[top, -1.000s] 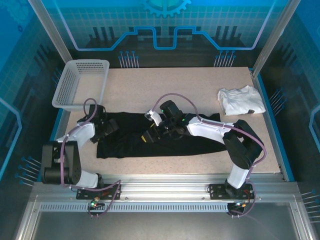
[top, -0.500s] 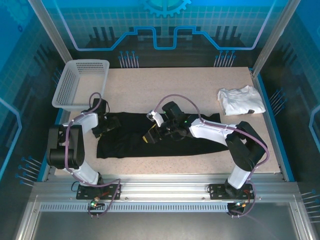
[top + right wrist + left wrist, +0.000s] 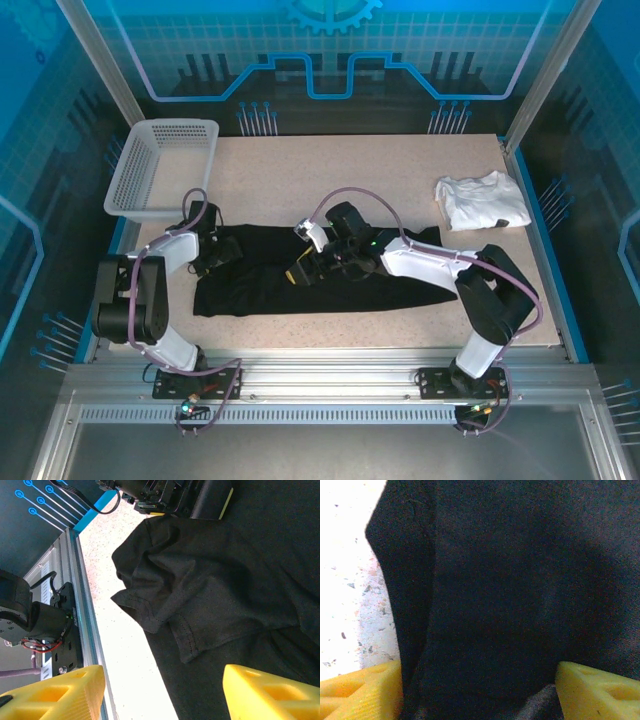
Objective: Fold the inside-out t-shirt
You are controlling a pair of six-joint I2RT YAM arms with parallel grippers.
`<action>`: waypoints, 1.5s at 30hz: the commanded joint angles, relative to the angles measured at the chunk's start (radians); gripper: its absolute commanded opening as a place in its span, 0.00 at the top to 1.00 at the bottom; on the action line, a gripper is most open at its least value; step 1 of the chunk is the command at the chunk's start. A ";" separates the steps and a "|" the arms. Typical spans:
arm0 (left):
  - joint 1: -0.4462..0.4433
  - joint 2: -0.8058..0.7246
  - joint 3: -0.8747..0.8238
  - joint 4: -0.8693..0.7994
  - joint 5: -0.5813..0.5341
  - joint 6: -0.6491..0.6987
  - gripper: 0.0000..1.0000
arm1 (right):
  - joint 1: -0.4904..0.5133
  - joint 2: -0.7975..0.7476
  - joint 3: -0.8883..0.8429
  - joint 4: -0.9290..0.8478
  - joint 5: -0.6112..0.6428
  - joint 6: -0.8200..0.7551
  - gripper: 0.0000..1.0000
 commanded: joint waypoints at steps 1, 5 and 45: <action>-0.027 0.049 -0.020 0.027 0.198 -0.005 0.25 | -0.006 -0.037 -0.018 0.007 0.012 0.014 0.36; -0.030 0.039 -0.029 0.037 0.187 -0.012 0.25 | -0.006 -0.033 -0.021 0.006 0.017 0.018 0.36; -0.076 -0.322 0.117 -0.165 0.006 0.003 1.00 | -0.170 -0.190 -0.045 -0.152 0.169 -0.012 0.34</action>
